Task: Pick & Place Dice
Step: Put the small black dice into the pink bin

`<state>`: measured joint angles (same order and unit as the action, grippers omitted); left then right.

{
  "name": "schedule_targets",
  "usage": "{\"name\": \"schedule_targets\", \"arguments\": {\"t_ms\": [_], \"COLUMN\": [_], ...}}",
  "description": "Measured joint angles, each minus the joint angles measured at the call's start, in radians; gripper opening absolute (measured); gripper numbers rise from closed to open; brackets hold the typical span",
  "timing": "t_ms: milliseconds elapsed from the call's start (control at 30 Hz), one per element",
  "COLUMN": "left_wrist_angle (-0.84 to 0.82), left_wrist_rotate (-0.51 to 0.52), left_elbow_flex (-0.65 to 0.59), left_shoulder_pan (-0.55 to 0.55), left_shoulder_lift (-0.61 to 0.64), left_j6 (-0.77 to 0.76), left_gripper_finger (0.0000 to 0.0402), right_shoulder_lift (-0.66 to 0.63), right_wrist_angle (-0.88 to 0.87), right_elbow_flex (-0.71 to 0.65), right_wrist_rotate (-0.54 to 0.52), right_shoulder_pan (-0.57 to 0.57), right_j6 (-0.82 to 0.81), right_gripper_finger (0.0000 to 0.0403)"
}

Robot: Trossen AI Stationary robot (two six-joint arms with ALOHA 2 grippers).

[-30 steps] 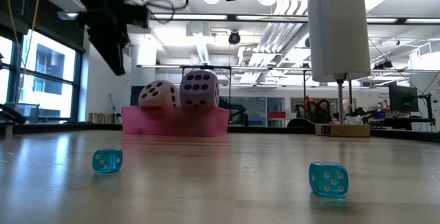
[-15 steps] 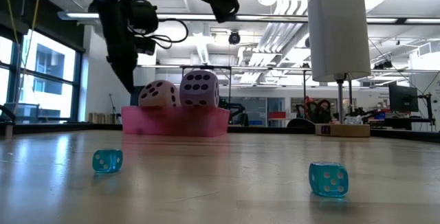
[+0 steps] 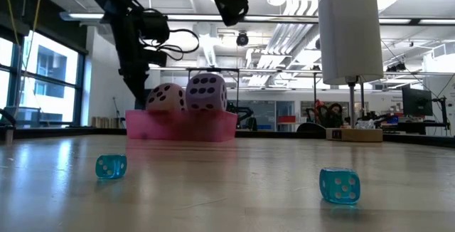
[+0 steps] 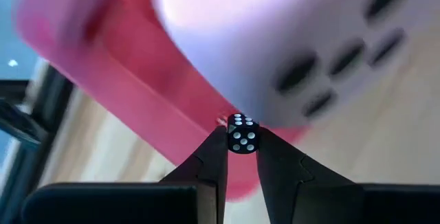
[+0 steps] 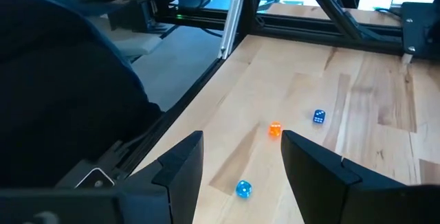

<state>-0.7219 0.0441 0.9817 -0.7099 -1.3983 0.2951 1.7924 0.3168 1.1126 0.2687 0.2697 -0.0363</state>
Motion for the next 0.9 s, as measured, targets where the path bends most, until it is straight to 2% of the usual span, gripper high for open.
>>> {"name": "schedule_targets", "arguments": {"t_ms": [233, 600, 900], "left_wrist_angle": [0.009, 0.017, 0.031], "left_wrist_rotate": [-0.010, -0.020, -0.021], "left_elbow_flex": [0.000, 0.000, 0.000], "left_shoulder_pan": [-0.031, -0.030, -0.030], "left_shoulder_lift": [-0.005, -0.005, -0.005], "left_j6": [0.003, -0.016, -0.049], "left_gripper_finger": [0.0056, 0.0091, 0.0161], "right_shoulder_lift": [0.000, 0.000, 0.000], "right_wrist_angle": [-0.008, -0.008, -0.016], "right_elbow_flex": [0.000, 0.000, 0.000], "right_wrist_rotate": [-0.002, -0.004, -0.004], "right_shoulder_pan": [0.007, 0.005, 0.005], "right_j6": [0.011, 0.011, 0.011], "right_gripper_finger": [0.0188, 0.0188, 0.0188]}}
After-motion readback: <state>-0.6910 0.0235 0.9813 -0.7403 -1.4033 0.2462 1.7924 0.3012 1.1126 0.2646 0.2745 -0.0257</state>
